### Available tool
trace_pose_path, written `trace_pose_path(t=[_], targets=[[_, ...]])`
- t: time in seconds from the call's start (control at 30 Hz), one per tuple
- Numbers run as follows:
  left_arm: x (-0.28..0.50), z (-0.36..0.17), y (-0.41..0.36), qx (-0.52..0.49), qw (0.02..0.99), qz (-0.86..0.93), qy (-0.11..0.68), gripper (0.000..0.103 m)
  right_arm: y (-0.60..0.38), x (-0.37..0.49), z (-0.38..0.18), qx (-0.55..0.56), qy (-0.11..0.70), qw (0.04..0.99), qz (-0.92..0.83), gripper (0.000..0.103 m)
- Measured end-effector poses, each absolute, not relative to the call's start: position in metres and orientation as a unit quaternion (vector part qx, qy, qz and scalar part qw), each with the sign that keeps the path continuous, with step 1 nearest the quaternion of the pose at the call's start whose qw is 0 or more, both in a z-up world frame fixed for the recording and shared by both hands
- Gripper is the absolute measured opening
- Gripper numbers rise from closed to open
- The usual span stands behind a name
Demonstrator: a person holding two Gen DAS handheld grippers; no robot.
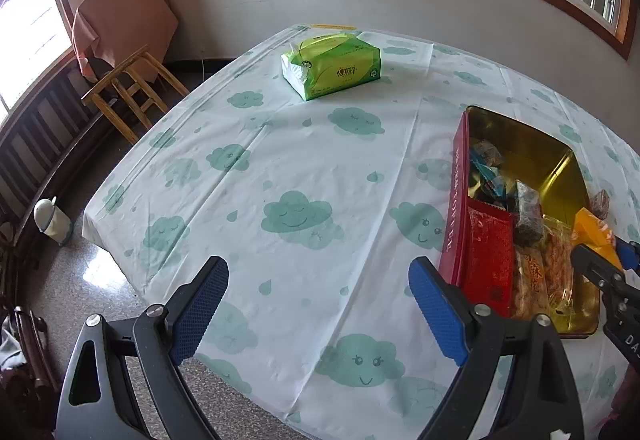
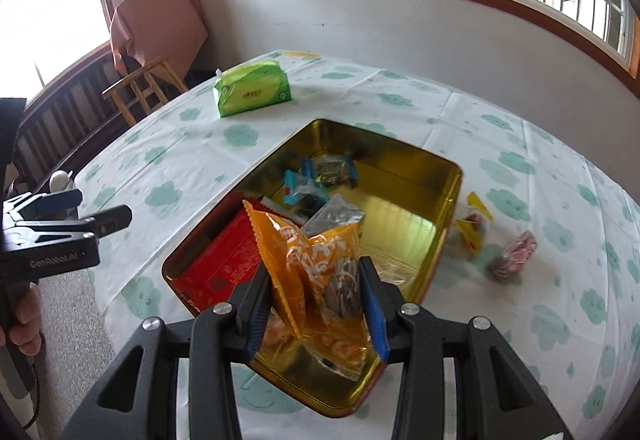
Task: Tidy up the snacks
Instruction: 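Carry the orange snack bag into the tin box and open the right tool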
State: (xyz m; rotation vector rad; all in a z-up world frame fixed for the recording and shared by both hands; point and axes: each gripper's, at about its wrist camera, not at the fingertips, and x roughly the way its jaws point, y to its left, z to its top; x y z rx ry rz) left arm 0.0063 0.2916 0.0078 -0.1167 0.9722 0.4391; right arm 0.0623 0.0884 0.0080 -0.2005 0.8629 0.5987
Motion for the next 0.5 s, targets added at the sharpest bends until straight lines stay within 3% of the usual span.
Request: trace_pose_path(t=[0.5], targets=[[0.006,0.004,0.297,-0.059,0.855,0.212,0.469,0.09,0.1,0.08,-0.02,-0.097,0.449,0.847,0.267,0.044]])
